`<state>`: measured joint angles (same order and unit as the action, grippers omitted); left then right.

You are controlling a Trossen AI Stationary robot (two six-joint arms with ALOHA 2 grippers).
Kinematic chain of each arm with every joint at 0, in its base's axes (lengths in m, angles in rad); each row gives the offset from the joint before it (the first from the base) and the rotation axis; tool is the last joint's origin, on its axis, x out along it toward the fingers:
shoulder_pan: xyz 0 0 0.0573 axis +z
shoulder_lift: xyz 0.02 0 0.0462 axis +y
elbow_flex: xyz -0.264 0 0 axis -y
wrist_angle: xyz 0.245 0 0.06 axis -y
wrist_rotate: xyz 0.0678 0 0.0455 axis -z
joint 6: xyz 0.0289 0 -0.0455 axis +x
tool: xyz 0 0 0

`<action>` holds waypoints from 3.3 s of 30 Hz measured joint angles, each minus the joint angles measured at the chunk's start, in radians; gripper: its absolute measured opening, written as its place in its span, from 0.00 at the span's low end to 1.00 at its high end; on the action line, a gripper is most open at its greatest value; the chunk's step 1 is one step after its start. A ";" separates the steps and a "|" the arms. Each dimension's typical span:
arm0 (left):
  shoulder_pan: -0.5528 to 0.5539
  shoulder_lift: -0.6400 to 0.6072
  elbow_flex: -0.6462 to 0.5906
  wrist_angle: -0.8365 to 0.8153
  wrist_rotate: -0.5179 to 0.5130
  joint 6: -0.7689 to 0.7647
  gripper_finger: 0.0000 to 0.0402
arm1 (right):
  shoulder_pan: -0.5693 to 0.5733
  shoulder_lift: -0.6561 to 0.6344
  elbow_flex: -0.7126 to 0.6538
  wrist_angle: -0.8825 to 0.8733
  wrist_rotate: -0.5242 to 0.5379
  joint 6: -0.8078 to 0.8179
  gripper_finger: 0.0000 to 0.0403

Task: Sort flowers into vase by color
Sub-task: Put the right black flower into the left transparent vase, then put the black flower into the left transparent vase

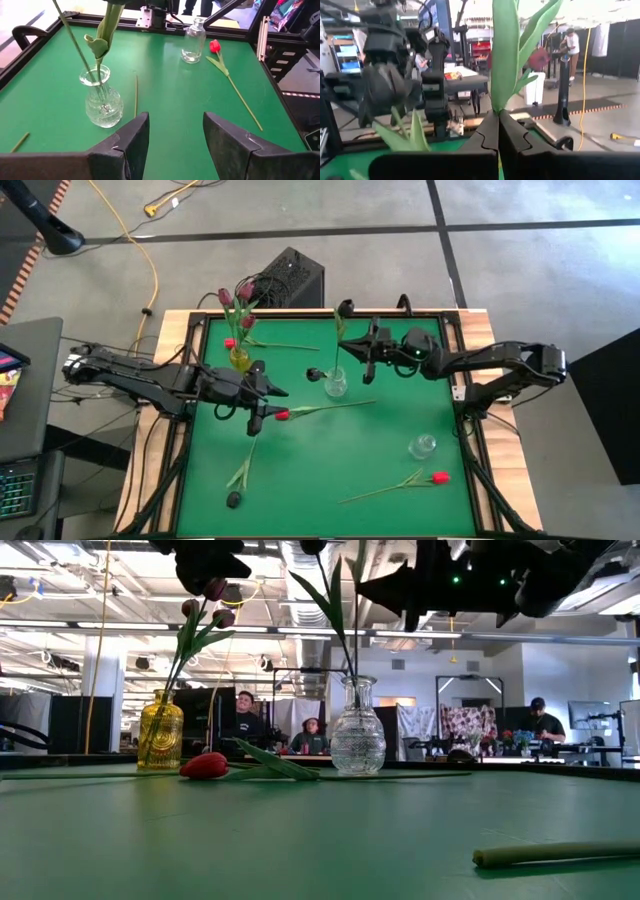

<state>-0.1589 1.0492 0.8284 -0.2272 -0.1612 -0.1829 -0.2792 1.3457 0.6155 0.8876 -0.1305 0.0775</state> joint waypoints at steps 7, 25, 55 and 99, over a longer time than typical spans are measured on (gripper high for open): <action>0.000 0.000 0.000 0.000 0.008 -0.007 0.43 | 0.005 -0.018 0.000 -0.047 -0.001 0.000 0.17; 0.000 0.000 0.000 -0.023 0.008 -0.049 0.43 | 0.045 -0.223 0.000 -0.570 -0.012 0.001 0.51; 0.000 0.000 0.000 -0.442 0.124 -0.422 0.43 | 0.228 -0.475 0.000 -1.045 -0.002 0.145 0.50; -0.302 0.376 -0.131 -0.401 0.094 -1.355 0.43 | 0.463 -0.475 0.001 -1.280 0.022 0.071 0.50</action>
<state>-0.4612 1.4250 0.6970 -0.6277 -0.0674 -1.5379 0.1833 0.8711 0.6163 -0.3925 -0.1089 0.1481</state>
